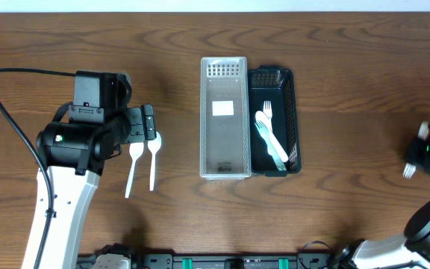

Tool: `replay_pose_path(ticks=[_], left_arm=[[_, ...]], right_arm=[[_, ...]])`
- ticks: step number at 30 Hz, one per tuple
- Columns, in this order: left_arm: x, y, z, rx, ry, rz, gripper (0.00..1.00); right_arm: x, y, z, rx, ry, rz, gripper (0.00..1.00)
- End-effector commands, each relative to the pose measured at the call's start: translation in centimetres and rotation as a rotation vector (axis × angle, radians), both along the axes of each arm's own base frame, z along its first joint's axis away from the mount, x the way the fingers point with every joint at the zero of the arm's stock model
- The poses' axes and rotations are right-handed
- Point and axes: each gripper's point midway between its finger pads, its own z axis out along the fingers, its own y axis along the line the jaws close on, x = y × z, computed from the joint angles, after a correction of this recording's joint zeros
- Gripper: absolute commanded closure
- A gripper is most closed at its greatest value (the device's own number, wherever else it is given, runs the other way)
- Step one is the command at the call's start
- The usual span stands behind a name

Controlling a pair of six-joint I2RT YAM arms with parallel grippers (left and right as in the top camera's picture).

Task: Pack container
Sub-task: 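Carry the fork with the right gripper into the black basket and release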

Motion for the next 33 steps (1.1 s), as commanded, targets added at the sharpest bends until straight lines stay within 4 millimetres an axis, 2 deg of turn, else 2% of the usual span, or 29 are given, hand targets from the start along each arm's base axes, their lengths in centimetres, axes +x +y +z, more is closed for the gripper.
replay_pose_path(ticks=[1,3,4,5,8,14,19,22,25,31,33], left_arm=[[0.1,0.3,0.1,0.008,0.0,0.014,0.12],[0.1,0.3,0.1,0.008,0.0,0.014,0.12],[0.1,0.3,0.1,0.008,0.0,0.014,0.12],[0.1,0.3,0.1,0.008,0.0,0.014,0.12],[0.1,0.3,0.1,0.008,0.001,0.015,0.12],[0.0,0.3,-0.1,0.009,0.009,0.015,0.12],[-0.1,0.4,-0.1,0.009,0.012,0.015,0.12],[-0.1,0.3,-0.1,0.009,0.012,0.015,0.12],[-0.1,0.4,-0.1,0.01,0.012,0.014,0.12],[-0.1,0.3,-0.1,0.009,0.012,0.014,0.12],[-0.1,0.4,-0.1,0.01,0.013,0.014,0.12]], right_arm=[[4.0,2.5,6.4,-0.035,-0.135,-0.003,0.99],[5.2,5.4,8.6,-0.026,-0.146,0.056,0.99],[5.9,7.7,9.9,-0.019,-0.15,0.11,0.99],[6.2,9.0,10.6,-0.015,-0.151,0.144,0.99],[7.3,14.6,12.5,0.009,-0.163,0.252,0.99],[8.0,25.5,13.1,0.054,-0.187,0.459,0.99],[7.6,31.9,12.4,0.062,-0.19,0.571,0.98],[7.3,33.6,10.7,0.03,-0.143,0.589,0.98],[7.2,34.6,8.1,0.031,-0.07,0.593,0.97],[6.7,35.1,2.0,0.019,0.104,0.601,0.98],[6.5,35.2,0.6,0.017,0.144,0.604,0.93]])
